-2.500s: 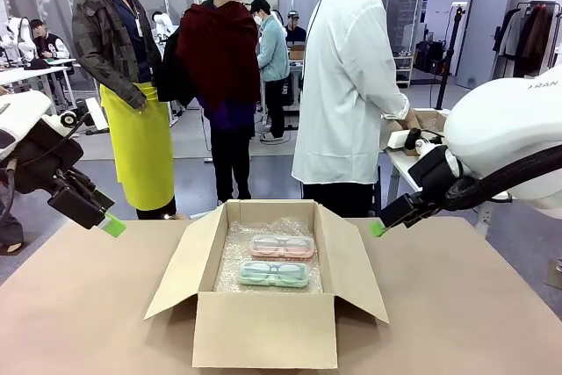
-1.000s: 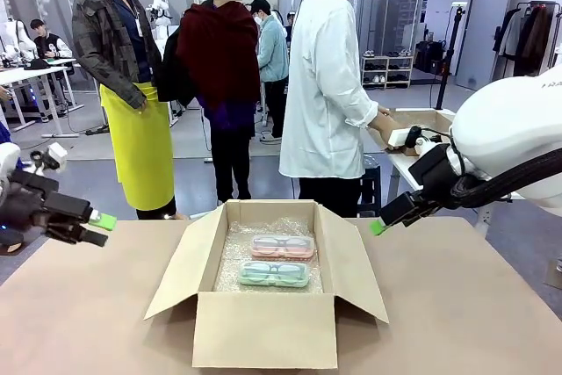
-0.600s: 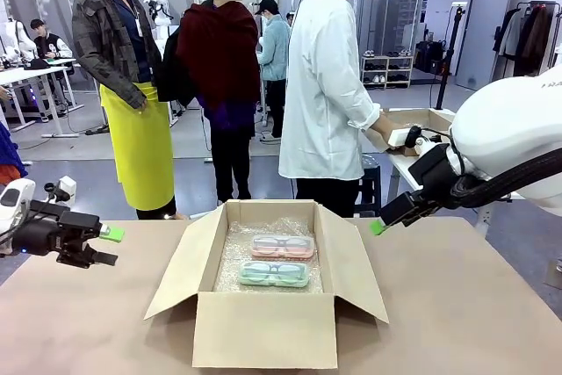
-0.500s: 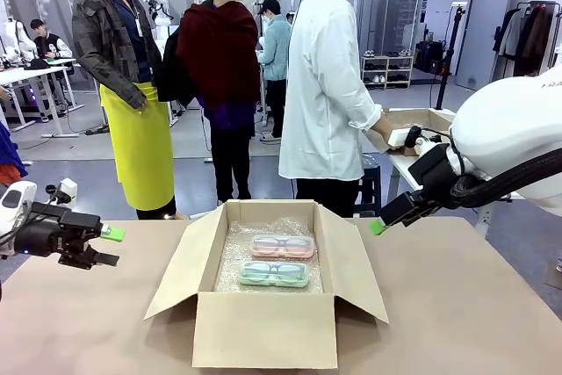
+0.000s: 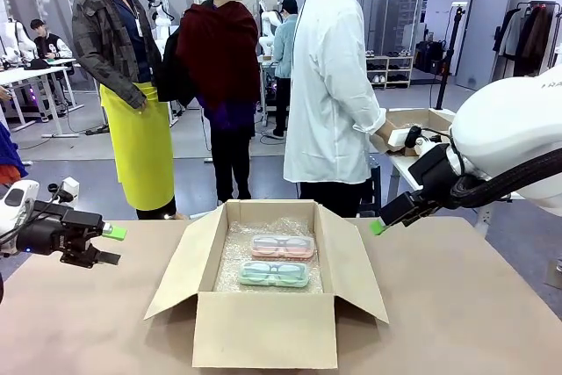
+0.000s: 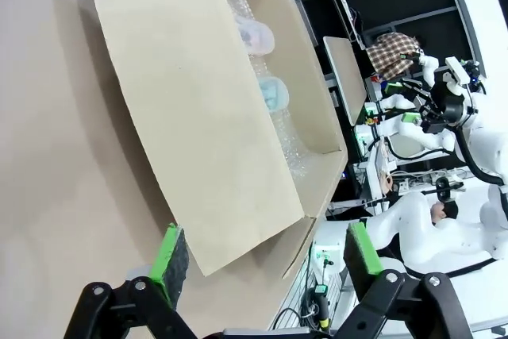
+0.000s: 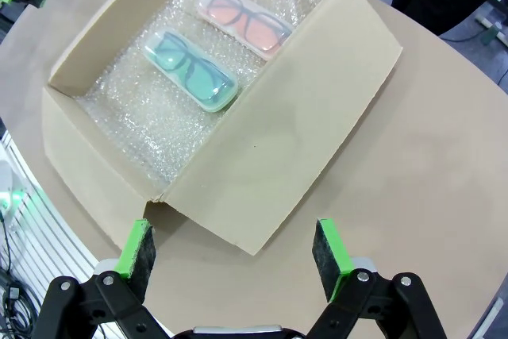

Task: Pack the glasses set securely to prepare it for shipping.
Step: Position the Package Box on the left side of the table.

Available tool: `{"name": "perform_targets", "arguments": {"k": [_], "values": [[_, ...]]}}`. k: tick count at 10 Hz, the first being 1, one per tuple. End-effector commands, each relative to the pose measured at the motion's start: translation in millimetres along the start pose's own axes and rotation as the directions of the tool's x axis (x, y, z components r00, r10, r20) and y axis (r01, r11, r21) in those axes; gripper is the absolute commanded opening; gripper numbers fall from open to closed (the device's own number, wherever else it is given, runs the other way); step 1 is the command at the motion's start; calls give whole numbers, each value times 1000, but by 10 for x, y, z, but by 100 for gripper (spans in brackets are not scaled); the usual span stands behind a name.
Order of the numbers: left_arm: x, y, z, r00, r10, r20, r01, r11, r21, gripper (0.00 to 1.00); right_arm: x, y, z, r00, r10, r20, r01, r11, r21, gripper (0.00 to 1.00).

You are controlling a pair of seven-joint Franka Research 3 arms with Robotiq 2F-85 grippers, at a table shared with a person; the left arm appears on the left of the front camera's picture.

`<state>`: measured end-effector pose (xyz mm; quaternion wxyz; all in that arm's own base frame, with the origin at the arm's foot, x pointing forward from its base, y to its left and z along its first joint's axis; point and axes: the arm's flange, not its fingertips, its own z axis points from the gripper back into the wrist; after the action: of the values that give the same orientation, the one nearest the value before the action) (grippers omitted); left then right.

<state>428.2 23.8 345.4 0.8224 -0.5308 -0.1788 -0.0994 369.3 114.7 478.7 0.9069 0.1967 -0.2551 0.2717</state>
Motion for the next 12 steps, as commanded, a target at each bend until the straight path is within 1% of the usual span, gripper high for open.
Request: {"name": "perform_targets", "arguments": {"k": [1,2,3,4,5,6,8,12], "values": [[32,85,-78,996,72,-51,-75,995,-60,100,-17,38,-23,1000,-17,6,17,1000,-11,100],[43,222,-189,989,126,-76,-132,988,-83,100,-17,38,-23,1000,-17,6,17,1000,-11,100],[33,346,-282,984,156,-88,-164,983,-89,100,-17,38,-23,1000,-17,6,17,1000,-11,100],[31,441,-350,982,173,-79,-180,979,-96,100,-17,38,-23,1000,-17,6,17,1000,-11,100],[42,526,-395,981,181,-66,-186,979,-85,100,-17,38,-23,1000,-17,6,17,1000,-11,100],[53,590,-434,982,182,-56,-188,976,-112,100,-17,38,-23,1000,-17,6,17,1000,-11,100],[56,758,-548,975,217,-46,-221,967,-124,100,-17,38,-23,1000,-17,6,17,1000,-11,100],[72,881,-763,969,245,-29,-247,958,-145,100,-17,38,-23,1000,-17,6,17,1000,-11,100]]}}
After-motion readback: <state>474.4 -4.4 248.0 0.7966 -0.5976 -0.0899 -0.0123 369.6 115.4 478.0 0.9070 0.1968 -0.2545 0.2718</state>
